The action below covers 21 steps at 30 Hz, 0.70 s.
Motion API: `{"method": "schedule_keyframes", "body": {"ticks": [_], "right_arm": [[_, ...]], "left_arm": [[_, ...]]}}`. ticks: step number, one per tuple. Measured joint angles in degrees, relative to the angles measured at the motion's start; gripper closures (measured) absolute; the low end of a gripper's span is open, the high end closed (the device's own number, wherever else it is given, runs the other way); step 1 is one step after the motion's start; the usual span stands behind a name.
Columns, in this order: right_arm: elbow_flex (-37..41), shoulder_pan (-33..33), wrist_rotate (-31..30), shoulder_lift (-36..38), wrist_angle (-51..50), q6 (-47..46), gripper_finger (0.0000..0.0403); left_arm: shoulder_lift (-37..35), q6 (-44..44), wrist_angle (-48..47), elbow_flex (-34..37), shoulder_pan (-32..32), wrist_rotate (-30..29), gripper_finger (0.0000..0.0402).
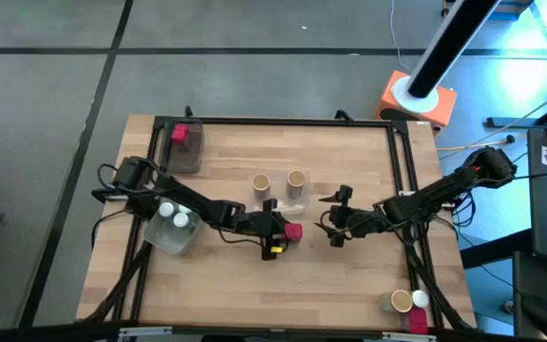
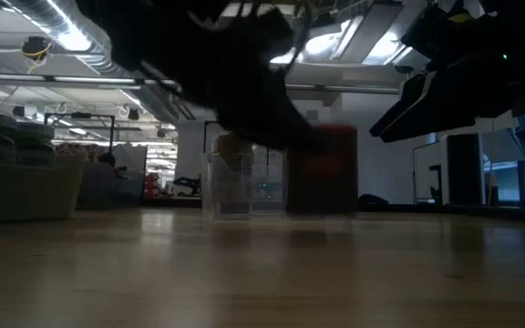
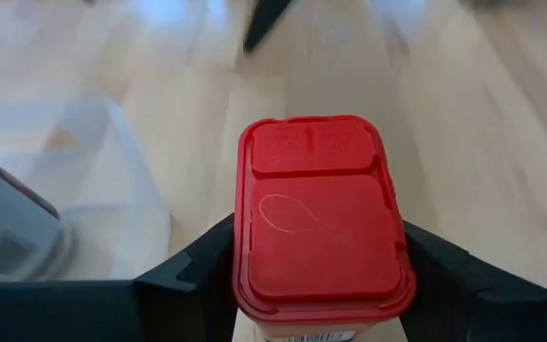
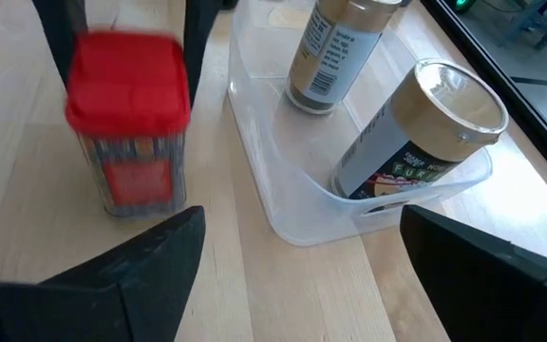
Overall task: Sort spices by type
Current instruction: Put the top red seasoning can into the black bin
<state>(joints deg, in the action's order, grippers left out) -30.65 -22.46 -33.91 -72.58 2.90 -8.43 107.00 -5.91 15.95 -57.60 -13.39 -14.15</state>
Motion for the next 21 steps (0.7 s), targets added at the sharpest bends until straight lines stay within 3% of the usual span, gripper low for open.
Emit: {"method": "schedule_keyframes", "body": {"ticks": [8, 16, 21], "right_arm": [[0.0, 0.0, 0.0, 0.0, 0.0, 0.0, 0.0049], [0.0, 0.0, 0.0, 0.0, 0.0, 0.0, 0.0049], [0.0, 0.0, 0.0, 0.0, 0.0, 0.0, 0.0049]], "left_arm": [[-9.5, 0.0, -8.2, 0.0, -2.9, -6.5, 0.0202], [-21.7, -0.5, -20.9, 0.0, -6.4, -25.3, 0.0198], [-27.7, -5.9, -32.4, 0.0, -6.9, -38.0, 0.0200]]}}
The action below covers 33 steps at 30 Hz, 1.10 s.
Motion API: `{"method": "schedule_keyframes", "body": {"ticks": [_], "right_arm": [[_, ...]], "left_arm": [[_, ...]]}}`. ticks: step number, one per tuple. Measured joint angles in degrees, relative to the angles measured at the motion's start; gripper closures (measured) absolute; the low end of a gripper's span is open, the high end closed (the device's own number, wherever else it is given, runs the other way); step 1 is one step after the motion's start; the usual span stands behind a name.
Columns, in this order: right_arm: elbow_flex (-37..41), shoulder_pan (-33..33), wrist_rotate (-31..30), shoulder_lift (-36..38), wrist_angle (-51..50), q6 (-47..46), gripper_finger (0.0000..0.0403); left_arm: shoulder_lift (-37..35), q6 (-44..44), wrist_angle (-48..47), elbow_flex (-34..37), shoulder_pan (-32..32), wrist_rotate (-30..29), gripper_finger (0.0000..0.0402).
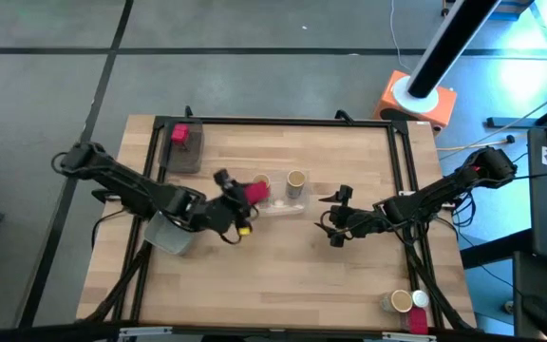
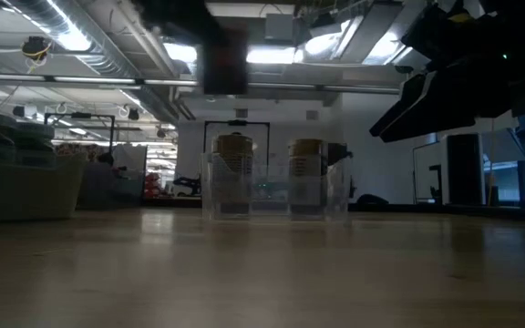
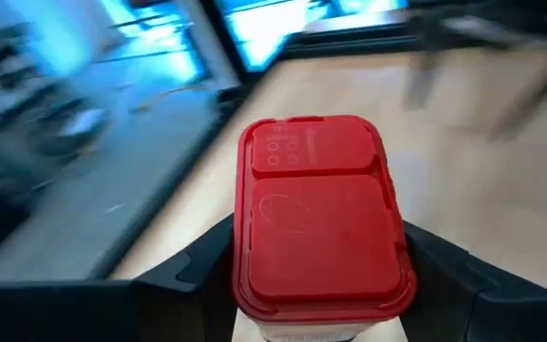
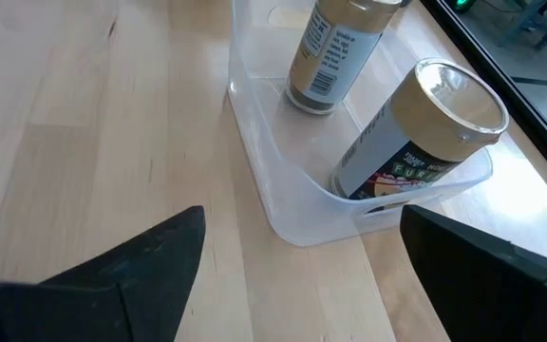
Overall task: Sort spices by type
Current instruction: Put the top red seasoning can into the black bin
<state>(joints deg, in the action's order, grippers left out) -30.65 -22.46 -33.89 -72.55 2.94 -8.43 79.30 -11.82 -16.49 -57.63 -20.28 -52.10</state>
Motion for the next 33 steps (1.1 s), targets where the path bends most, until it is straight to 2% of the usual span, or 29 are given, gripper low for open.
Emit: {"method": "schedule_keyframes", "body": {"ticks": [4, 7, 11, 16, 23, 27, 33], "right_arm": [[0.0, 0.0, 0.0, 0.0, 0.0, 0.0, 0.0049], [0.0, 0.0, 0.0, 0.0, 0.0, 0.0, 0.0049], [0.0, 0.0, 0.0, 0.0, 0.0, 0.0, 0.0049], [0.0, 0.0, 0.0, 0.0, 0.0, 0.0, 0.0049], [0.0, 0.0, 0.0, 0.0, 0.0, 0.2, 0.0049], [0.0, 0.0, 0.0, 0.0, 0.0, 0.2, 0.0049], [0.0, 0.0, 0.0, 0.0, 0.0, 0.2, 0.0049]], "left_arm": [[-3.5, -6.4, -11.4, 0.0, 0.6, -9.9, 0.0198], [-5.3, -14.6, -21.4, 0.0, 2.4, -14.8, 0.0197], [-6.3, -27.0, -33.5, 0.0, 7.3, -17.2, 0.0196], [-5.8, -36.0, -43.4, 0.0, 14.7, -17.3, 0.0195], [-5.8, -36.9, -43.4, 4.4, 25.2, -16.2, 0.0194], [-5.8, -33.4, -37.7, 8.3, 29.9, -15.3, 0.0194], [-5.8, -27.1, -26.6, 12.9, 35.2, -9.2, 0.0194]]}}
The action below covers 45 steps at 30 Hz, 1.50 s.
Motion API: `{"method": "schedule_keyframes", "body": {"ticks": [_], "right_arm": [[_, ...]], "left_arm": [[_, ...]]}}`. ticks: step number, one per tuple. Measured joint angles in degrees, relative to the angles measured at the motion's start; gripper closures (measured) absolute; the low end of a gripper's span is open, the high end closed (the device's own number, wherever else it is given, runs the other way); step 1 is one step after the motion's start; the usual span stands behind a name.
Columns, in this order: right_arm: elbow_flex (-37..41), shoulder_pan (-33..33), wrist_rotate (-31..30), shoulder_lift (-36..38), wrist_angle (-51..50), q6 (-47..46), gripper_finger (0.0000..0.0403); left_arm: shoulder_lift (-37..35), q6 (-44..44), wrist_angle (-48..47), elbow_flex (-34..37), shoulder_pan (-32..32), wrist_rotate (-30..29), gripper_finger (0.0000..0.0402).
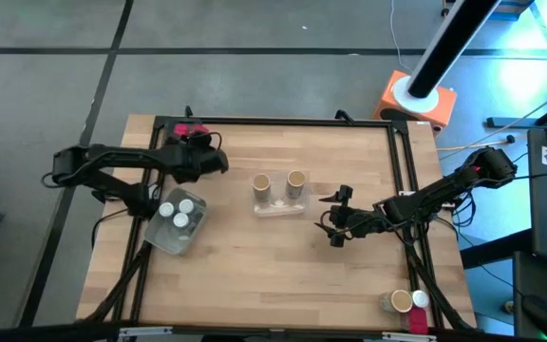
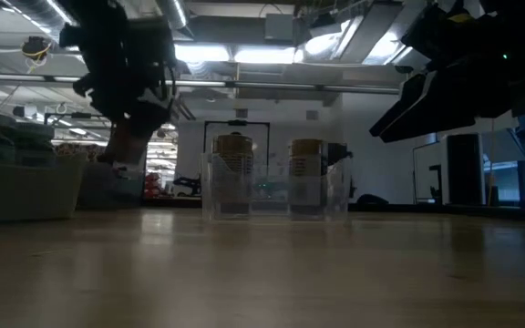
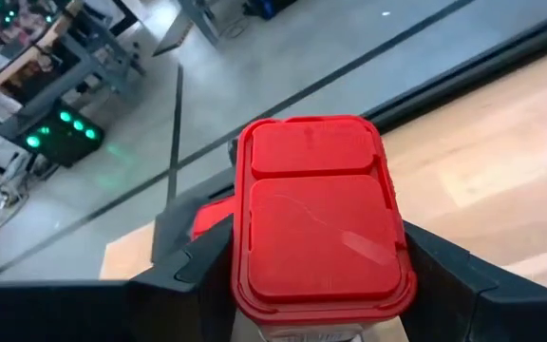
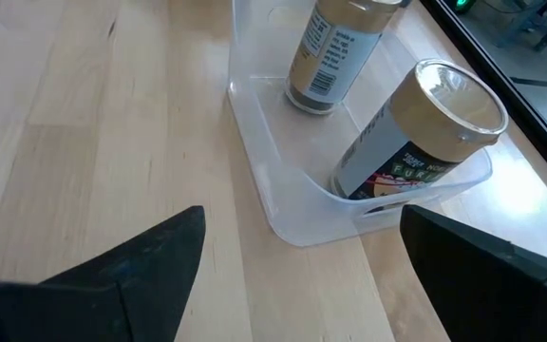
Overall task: Sort spices by type
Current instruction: Put the top red seasoning can into the black bin
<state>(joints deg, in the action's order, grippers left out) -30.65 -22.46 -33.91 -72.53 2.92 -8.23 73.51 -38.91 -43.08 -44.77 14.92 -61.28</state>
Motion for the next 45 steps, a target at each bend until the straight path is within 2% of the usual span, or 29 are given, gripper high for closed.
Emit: {"method": "schedule_keyframes", "body": {"ticks": [8, 18, 27, 37, 45], "right_arm": [[0.0, 0.0, -0.1, 0.0, 0.0, 0.0, 0.0049], [0.0, 0.0, -0.2, 0.0, 0.0, 0.0, 0.0049], [0.0, 0.0, -0.2, 0.0, 0.0, 0.0, 0.0049], [0.0, 0.0, -0.2, 0.0, 0.0, 0.0, 0.0049], [0.0, 0.0, -0.2, 0.0, 0.0, 0.0, 0.0049]], "left_arm": [[0.0, 5.3, 11.1, 5.2, 5.2, 0.3, 0.0194], [0.0, 7.6, 23.1, 11.6, 9.8, 2.3, 0.0194], [0.0, 10.6, 36.1, 19.0, 13.8, 6.6, 0.0194], [0.0, 11.8, 36.6, 20.2, 14.9, 7.2, 0.0191], [-0.5, 13.4, 36.5, 20.2, 14.9, 8.7, 0.0135]]}}
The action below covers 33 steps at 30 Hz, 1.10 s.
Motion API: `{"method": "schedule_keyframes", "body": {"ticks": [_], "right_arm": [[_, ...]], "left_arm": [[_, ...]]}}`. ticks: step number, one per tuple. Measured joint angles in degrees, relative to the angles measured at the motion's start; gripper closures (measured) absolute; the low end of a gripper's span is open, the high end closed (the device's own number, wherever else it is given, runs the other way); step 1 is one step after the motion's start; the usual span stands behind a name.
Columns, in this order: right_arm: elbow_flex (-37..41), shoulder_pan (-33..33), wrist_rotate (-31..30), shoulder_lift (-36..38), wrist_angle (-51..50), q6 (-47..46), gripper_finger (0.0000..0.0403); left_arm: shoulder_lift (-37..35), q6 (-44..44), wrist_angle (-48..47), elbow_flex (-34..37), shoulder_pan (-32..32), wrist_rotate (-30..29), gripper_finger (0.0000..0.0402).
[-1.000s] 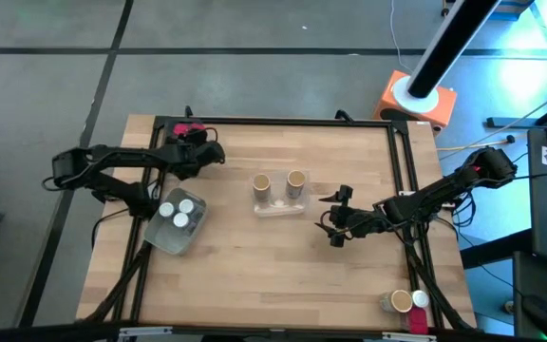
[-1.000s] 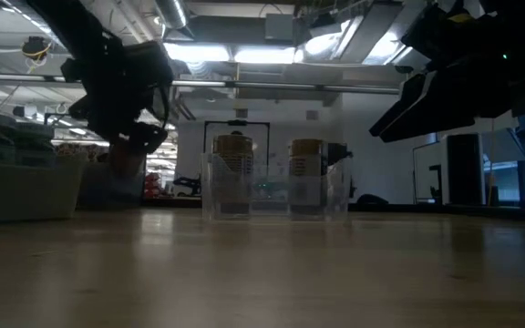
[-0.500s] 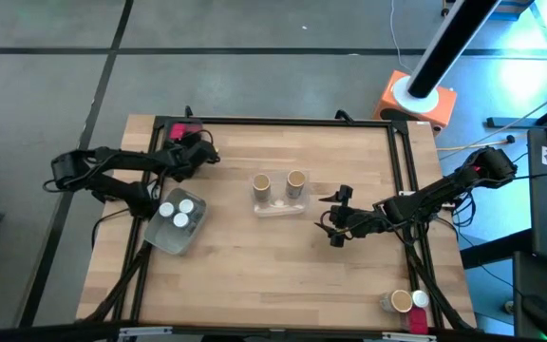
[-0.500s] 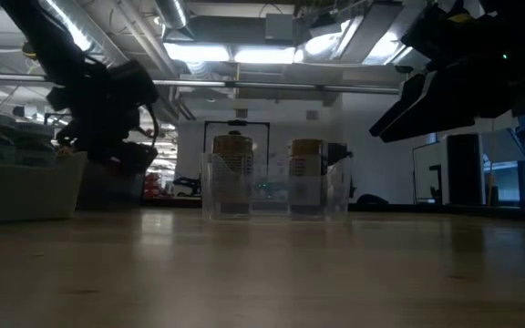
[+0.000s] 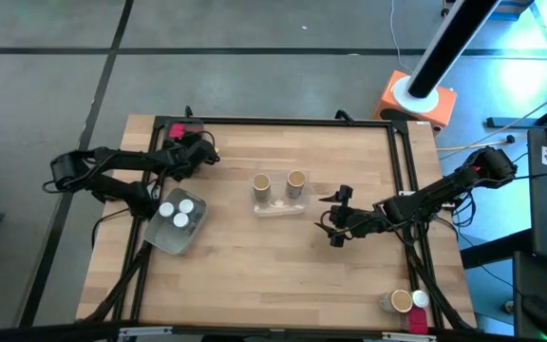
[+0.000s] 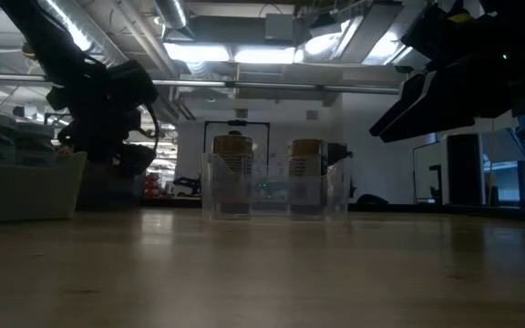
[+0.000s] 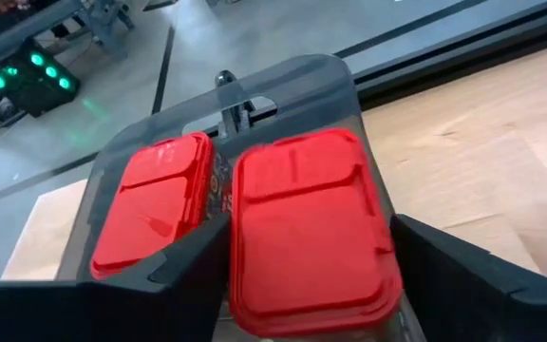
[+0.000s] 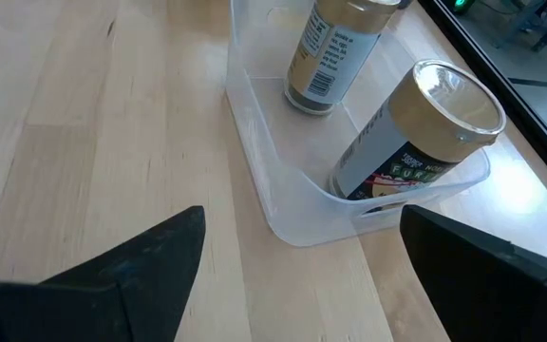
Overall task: Sort spices by type
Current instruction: Put the top red seasoning can into the black bin, then put the brown seasoning bottle into the transparent bin
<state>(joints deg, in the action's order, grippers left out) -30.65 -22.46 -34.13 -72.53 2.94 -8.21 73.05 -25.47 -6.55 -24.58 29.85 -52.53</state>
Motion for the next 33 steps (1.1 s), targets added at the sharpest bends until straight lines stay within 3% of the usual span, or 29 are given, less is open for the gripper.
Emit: {"method": "schedule_keyframes", "body": {"ticks": [10, 19, 33], "right_arm": [[0.0, 0.0, 0.0, 0.0, 0.0, 0.2, 0.0049], [0.0, 0.0, 0.0, 0.0, 0.2, 0.9, 0.0049], [0.0, 0.0, 0.0, 0.0, 0.1, 0.9, 0.0049]], "left_arm": [[-9.2, 6.0, -2.0, -2.8, -3.0, 0.7, 0.0121], [-17.7, 11.0, 0.7, -3.5, -12.3, 5.6, 0.0125], [-18.2, 16.7, 12.7, -3.5, -29.6, 16.6, 0.0125]]}}
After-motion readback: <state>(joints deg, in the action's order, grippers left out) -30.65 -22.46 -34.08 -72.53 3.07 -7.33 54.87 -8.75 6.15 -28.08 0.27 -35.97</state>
